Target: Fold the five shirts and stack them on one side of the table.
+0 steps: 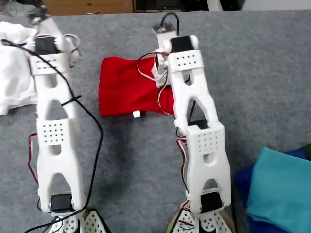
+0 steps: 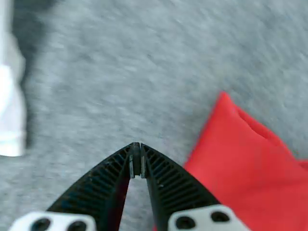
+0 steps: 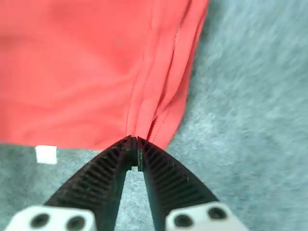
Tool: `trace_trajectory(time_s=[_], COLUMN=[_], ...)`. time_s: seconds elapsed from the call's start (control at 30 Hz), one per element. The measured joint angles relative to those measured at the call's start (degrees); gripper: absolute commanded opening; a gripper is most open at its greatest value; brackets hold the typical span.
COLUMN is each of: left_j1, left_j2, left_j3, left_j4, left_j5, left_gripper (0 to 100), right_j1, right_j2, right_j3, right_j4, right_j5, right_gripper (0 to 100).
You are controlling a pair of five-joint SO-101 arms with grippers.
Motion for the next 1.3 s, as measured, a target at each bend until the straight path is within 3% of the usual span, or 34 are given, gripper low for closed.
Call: trace_trajectory(time_s=[0.17, 0.3, 0.47, 0.67, 0.8, 1.1, 1.3], left_j1=[4.5, 5.3, 3.1, -5.6, -9.3, -18.1, -22.0], left_j2=[0.0, 0.0, 0.0, -0.1, -0.4, -14.4, -22.0], left_j3=[0.0, 0.1, 1.0, 3.9, 8.8, 28.1, 38.2], left_j4=[-1.2, -1.7, -0.8, 0.0, 0.0, 0.0, 0.0], left_j5=[1.4, 2.0, 4.0, 4.4, 0.8, -3.4, -6.4], left_gripper=[8, 13, 13, 13, 13, 13, 13], right_j1=[0.0, 0.0, -0.1, -3.6, -8.3, -14.5, -14.4], right_j2=[-3.2, -3.2, -3.7, -10.5, -15.5, -13.1, -9.2], right_j3=[1.0, 3.5, 9.8, 17.8, 21.8, 28.7, 27.0], right_j4=[0.0, 0.0, 0.0, 0.0, 0.0, -5.8, -7.2], right_j5=[0.7, -2.8, -19.3, -41.8, -53.9, -71.1, -79.6], right_gripper=[15.2, 17.0, 17.2, 17.3, 17.5, 43.2, 42.2])
